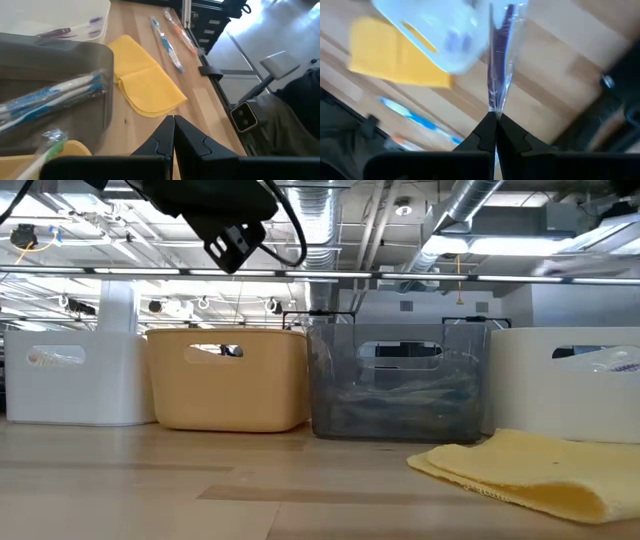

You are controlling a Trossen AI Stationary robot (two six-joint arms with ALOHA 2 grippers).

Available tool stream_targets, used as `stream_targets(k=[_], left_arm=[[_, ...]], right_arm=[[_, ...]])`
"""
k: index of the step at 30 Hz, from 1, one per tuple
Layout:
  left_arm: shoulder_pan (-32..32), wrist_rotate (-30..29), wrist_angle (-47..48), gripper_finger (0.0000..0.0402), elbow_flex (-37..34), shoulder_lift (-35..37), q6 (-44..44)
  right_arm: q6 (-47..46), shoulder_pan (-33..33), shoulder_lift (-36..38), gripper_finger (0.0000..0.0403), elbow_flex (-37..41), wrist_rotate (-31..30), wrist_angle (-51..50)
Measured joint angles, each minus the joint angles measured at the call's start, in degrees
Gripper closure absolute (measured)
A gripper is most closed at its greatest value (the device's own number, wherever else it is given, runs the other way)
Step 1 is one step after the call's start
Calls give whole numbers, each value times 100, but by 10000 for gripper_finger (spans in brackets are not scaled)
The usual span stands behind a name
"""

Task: Pick & Place Toothbrushes
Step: Put the purple toothbrush into the right white bin

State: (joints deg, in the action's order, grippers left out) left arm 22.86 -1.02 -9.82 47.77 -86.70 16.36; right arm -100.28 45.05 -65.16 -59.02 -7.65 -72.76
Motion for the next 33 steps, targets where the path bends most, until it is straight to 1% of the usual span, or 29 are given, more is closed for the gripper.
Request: stream_targets(k=[5,9,15,17,22,24,28,33], left_arm=[[59,0,0,401,0,0,11],[134,-7,0,401,0,0,42],[306,-115,-1,401,0,0,81],[372,-189,0,401,0,0,96],[562,-352,0,401,0,0,103],[613,-398,-2,401,0,0,103],[702,-458,-2,401,0,0,94],[783,-501,0,401,0,0,30]], right_arm=[[1398,-1078,-665,403,-547,45,6],[2626,-1793,-1184,403,-942,392,-5],[3731,-2678,-1823,403,-1100,475,16],[4197,-2876,-1986,403,-1102,467,268],[4335,-3128,-1964,403,-1103,537,619],[4184,-3205,-1875,403,-1102,612,496],[3729,-3250,-1715,403,-1001,571,479],[3259,-3063,-1690,403,-678,560,624]])
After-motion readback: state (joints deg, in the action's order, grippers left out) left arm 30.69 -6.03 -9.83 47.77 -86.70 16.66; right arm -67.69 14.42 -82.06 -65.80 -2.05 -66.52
